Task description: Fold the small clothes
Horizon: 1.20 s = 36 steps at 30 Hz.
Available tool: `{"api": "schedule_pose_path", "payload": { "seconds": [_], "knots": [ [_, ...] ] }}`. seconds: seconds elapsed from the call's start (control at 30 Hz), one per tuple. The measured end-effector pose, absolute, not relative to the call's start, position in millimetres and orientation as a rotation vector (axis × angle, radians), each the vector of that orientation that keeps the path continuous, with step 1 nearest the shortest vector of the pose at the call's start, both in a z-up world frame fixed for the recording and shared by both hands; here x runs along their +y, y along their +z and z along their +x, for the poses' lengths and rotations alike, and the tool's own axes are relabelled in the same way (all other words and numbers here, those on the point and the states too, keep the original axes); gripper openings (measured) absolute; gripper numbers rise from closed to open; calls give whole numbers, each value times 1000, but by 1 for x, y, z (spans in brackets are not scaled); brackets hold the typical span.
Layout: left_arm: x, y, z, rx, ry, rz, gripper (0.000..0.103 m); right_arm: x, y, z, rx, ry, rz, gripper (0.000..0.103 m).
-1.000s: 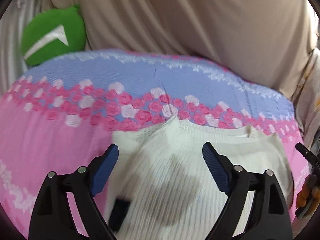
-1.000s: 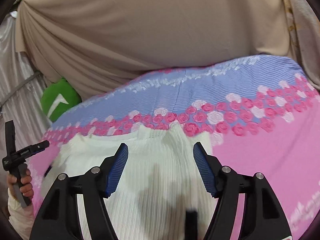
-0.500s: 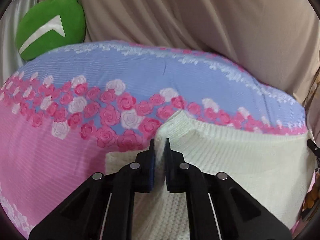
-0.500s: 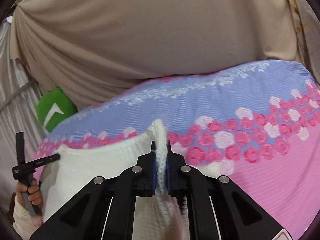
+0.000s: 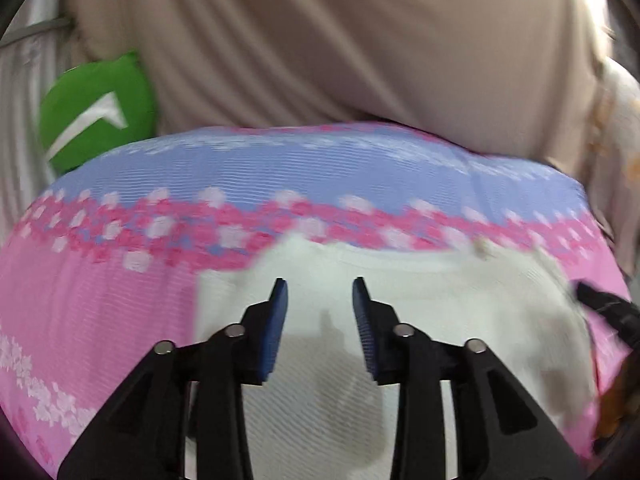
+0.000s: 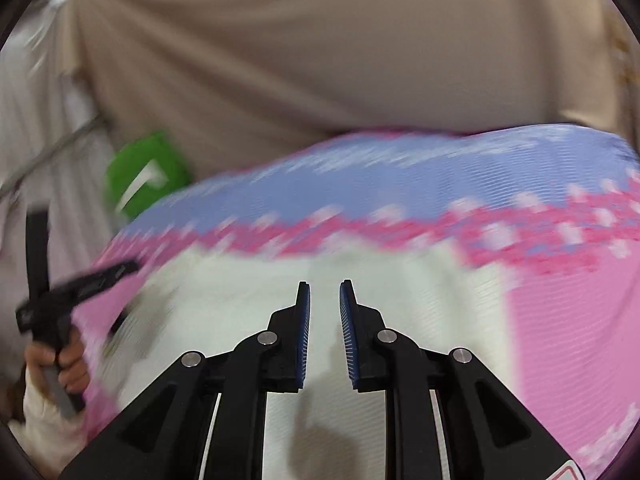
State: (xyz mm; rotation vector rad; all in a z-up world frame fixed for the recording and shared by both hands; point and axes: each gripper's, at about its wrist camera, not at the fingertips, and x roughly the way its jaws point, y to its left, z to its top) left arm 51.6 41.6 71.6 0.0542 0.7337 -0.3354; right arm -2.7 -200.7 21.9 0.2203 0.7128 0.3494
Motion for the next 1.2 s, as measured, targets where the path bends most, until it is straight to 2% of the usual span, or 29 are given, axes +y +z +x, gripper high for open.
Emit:
{"api": "schedule_pose_path", "payload": {
  "seconds": [0.17, 0.2, 0.23, 0.47, 0.57, 0.67, 0.73, 0.77, 0.8, 0.83, 0.9, 0.93, 1.13, 1.17, 1.2],
  "knots": [
    [-2, 31, 24, 861, -436, 136, 36, -131, -19, -18, 866, 534, 135, 16],
    [1, 24, 23, 879, -420, 141, 36, -136, -21, -23, 869, 517, 128, 10],
    [10, 18, 22, 897, -406, 128, 36, -147, -22, -27, 872, 499, 139, 4],
    [99, 10, -4, 923, -256, 63, 35, -310, -41, -94, 898, 69, 333, 0],
    [117, 5, -14, 944, -202, 50, 36, -339, -45, -121, 872, 57, 441, 0],
    [112, 11, -18, 935, -190, 43, 35, -322, -33, -119, 865, 35, 347, 1],
    [107, 27, -13, 902, -226, 16, 38, -309, -13, -108, 813, 55, 306, 12],
    [106, 35, -8, 876, -242, 7, 45, -305, 0, -100, 774, 71, 291, 14],
    [102, 46, -1, 838, -252, 3, 55, -302, 12, -89, 735, 79, 281, 22],
    [99, 54, 8, 806, -244, 3, 61, -303, 20, -80, 704, 75, 277, 40],
    [94, 65, 29, 761, -226, 0, 82, -307, 29, -53, 668, 62, 283, 59],
    [92, 66, 44, 754, -221, -7, 84, -311, 29, -32, 672, 55, 302, 60],
    [89, 33, 124, 872, -120, -38, 85, -324, -8, 60, 843, 4, 406, 60],
    [91, 24, 134, 892, -112, -48, 79, -319, -14, 68, 871, -2, 382, 56],
    [92, 19, 137, 900, -106, -50, 60, -315, -17, 71, 884, 9, 365, 23]
  ]
}}
